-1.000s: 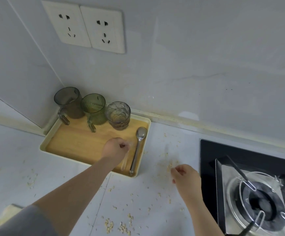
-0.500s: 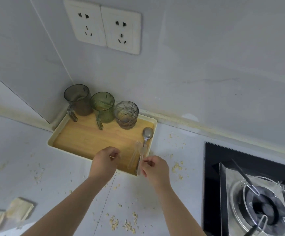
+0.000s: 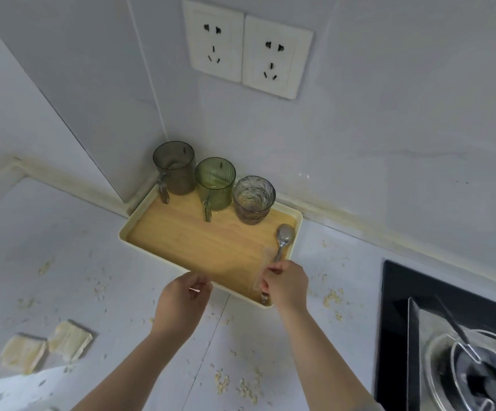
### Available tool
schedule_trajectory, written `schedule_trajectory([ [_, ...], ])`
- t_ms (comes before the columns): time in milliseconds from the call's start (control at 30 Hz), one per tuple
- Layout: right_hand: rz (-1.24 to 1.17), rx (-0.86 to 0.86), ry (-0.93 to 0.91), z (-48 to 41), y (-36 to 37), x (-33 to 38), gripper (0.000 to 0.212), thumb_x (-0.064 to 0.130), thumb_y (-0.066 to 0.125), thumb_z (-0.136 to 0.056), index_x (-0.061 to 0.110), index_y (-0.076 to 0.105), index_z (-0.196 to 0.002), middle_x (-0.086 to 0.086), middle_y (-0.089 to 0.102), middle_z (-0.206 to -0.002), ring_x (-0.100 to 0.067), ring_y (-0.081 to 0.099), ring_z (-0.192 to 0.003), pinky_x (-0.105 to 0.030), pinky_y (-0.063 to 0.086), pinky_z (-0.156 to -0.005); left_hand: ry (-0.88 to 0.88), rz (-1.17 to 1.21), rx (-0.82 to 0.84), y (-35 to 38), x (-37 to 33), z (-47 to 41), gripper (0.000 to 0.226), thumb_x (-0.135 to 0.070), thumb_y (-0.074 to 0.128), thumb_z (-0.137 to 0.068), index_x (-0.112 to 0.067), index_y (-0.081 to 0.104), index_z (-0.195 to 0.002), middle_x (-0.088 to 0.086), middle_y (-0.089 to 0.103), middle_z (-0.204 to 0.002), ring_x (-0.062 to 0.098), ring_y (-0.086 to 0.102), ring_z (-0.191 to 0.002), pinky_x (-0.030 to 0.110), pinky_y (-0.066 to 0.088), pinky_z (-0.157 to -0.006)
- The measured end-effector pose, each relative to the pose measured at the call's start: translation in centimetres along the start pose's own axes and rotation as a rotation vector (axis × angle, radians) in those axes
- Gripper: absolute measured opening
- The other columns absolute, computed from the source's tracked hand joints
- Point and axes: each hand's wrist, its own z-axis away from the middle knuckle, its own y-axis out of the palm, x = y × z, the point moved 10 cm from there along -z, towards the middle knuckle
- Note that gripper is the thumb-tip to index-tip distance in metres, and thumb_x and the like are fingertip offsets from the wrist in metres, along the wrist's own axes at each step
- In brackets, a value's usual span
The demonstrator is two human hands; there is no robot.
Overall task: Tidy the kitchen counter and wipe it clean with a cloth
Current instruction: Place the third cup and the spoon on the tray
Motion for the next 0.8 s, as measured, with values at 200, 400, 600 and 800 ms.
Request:
schedule_trajectory([
  [200, 0.106, -0.009, -0.047, 0.7, -0.3, 0.4, 0.01, 0.005, 0.056, -0.083, 0.009, 0.065, -0.085, -0.004, 0.066, -0.061, -0.014, 0.061, -0.051, -0.02, 0.044, -0.046, -0.01, 0.024, -0.012, -0.5, 0.4, 0.3, 0.008, -0.022, 0.06, -0.092, -0.025, 0.064, -0.086, -0.012, 0.067, -0.08, 0.0, 0.06, -0.068, 0.004, 0.039, -0.054],
  [400, 0.116, -0.014, -0.095, 2.3, -1.4, 0.8, 0.011, 0.005, 0.058, -0.084, 0.01, 0.066, -0.089, -0.004, 0.068, -0.073, -0.018, 0.067, -0.061, -0.026, 0.055, -0.055, -0.029, 0.06, -0.017, -1.6, 1.1, 1.7, 0.011, -0.019, 0.059, -0.092, -0.026, 0.067, -0.089, -0.014, 0.067, -0.083, 0.0, 0.061, -0.074, 0.007, 0.038, -0.058],
  [600, 0.167, 0.022, -0.223, 6.5, -1.1, 2.4, 0.011, 0.012, 0.058, -0.083, 0.016, 0.068, -0.087, -0.001, 0.069, -0.082, -0.013, 0.064, -0.075, -0.019, 0.044, -0.06, -0.049, 0.114, -0.078, -4.5, 3.0, 5.1, 0.012, -0.016, 0.059, -0.092, -0.027, 0.065, -0.088, -0.02, 0.064, -0.083, -0.003, 0.06, -0.075, 0.007, 0.039, -0.058],
  [800, 0.16, 0.123, -0.295, 11.8, 2.7, 3.2, 0.008, 0.018, 0.062, -0.085, 0.02, 0.068, -0.09, 0.003, 0.07, -0.081, -0.012, 0.066, -0.077, -0.019, 0.047, -0.064, -0.125, 0.164, -0.163, -7.9, 7.8, 9.7, 0.015, -0.014, 0.061, -0.09, -0.029, 0.065, -0.088, -0.019, 0.064, -0.083, -0.003, 0.06, -0.076, 0.009, 0.039, -0.058],
])
